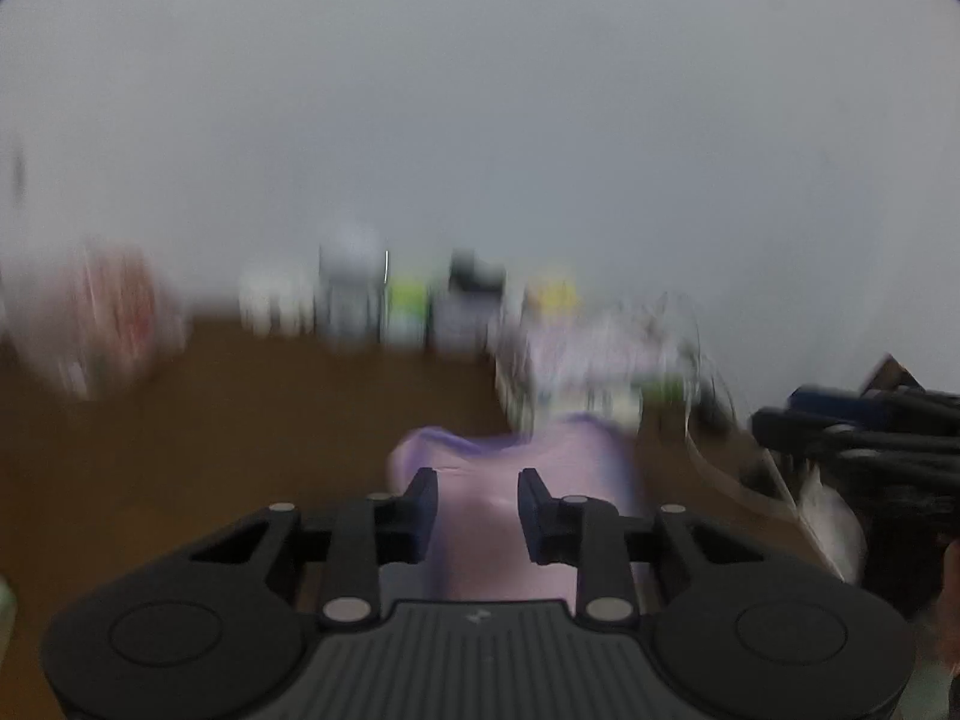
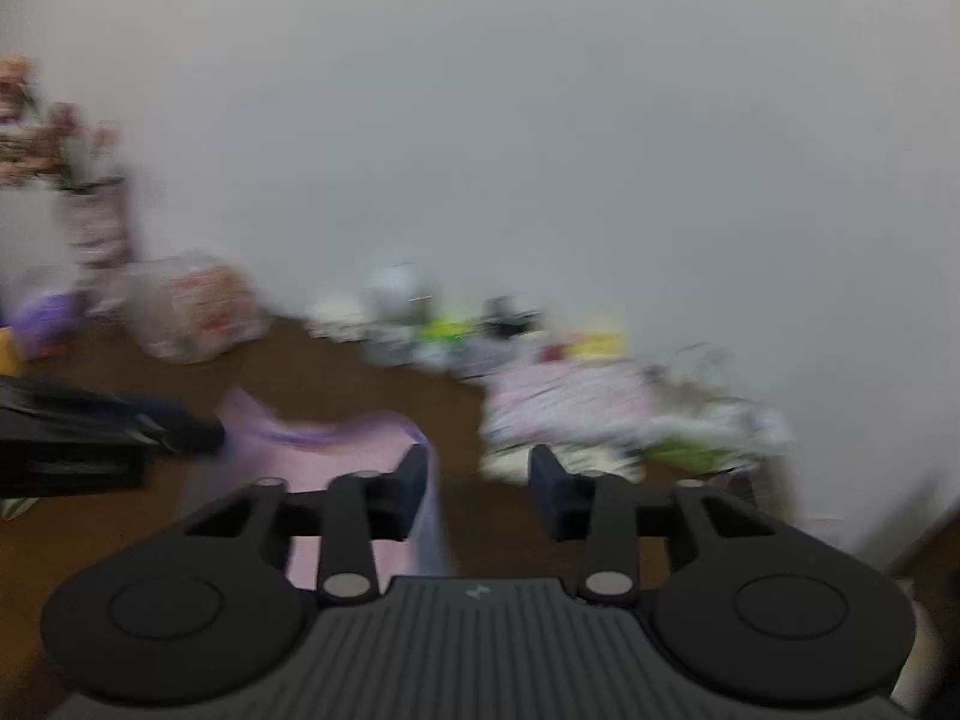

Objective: Fold clothes
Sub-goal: 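Lower the pink-and-blue garment onto the table and open both grippers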

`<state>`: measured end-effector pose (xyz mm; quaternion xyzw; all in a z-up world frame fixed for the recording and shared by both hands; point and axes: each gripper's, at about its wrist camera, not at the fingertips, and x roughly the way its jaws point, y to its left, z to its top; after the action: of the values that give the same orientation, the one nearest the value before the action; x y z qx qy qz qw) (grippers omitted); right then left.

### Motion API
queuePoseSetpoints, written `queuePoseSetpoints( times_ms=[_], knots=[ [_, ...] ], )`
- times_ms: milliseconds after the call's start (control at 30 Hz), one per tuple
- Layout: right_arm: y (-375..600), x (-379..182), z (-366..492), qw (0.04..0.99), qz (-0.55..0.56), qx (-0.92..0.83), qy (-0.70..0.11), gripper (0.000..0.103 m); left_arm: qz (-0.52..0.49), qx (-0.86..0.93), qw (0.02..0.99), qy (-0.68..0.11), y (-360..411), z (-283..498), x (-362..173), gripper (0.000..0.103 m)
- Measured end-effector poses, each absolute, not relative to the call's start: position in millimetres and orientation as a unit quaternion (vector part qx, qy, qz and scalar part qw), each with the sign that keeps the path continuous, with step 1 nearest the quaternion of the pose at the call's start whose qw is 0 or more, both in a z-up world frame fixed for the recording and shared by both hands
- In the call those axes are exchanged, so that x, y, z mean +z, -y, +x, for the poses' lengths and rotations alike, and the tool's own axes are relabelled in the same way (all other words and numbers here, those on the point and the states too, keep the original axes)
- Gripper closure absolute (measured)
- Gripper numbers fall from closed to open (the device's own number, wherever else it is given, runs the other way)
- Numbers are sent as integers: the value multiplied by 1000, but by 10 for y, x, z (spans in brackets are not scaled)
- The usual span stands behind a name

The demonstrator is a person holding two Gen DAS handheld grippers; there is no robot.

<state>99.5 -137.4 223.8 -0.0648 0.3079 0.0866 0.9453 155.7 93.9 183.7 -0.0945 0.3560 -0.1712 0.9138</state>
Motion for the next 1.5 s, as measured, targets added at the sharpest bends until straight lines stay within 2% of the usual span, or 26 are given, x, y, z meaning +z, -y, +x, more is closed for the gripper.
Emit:
queuePoseSetpoints(
  times_ms=[33,133,200,233,333,433,567,633,667,767,933,1000,1167,1267,1367,1433,1500],
  knots=[
    [1367,2101,858,942,-63,103,-313,42,-113,-183,907,-363,-1062,1450,1697,71],
    [1346,1691,445,930,-58,153,-329,41,-126,-190,902,-368,-1182,1004,1353,64],
    [1333,1417,169,920,-54,186,-339,39,-117,-199,901,-366,-1204,684,1157,53],
    [1326,1281,32,915,-53,203,-344,39,-117,-209,898,-370,-1181,516,1054,52],
    [1277,898,-342,904,-44,234,-356,39,-140,-241,881,-384,-1088,107,804,52],
    [1159,640,-526,914,-53,241,-323,40,-193,-262,865,-383,-1051,-102,595,52],
    [1155,480,-547,925,-45,229,-301,42,-215,-249,874,-358,-1002,-297,456,54],
    [1208,339,-475,921,-41,218,-321,54,-225,-244,875,-352,-978,-375,393,54],
    [1228,266,-455,914,-33,219,-339,64,-230,-243,872,-357,-966,-392,369,54],
    [1279,237,-519,908,-29,223,-354,72,-234,-240,868,-367,-911,-493,309,59],
    [1292,236,-769,904,-56,244,-347,71,-228,-237,865,-379,-831,-740,295,61],
    [1389,229,-791,906,-39,249,-341,63,-223,-221,875,-369,-858,-867,324,61],
    [1672,288,-782,915,26,241,-323,57,-199,-181,902,-338,-906,-1083,411,56],
    [1719,346,-882,922,39,258,-287,37,-194,-163,902,-349,-878,-1134,321,54],
    [1766,308,-907,926,57,265,-263,35,-179,-155,904,-356,-820,-1152,259,54],
    [1810,281,-891,930,70,258,-253,34,-148,-139,919,-338,-764,-1172,253,46],
    [1854,254,-875,934,83,250,-243,22,-124,-114,930,-327,-721,-1160,252,40]
  ],
)
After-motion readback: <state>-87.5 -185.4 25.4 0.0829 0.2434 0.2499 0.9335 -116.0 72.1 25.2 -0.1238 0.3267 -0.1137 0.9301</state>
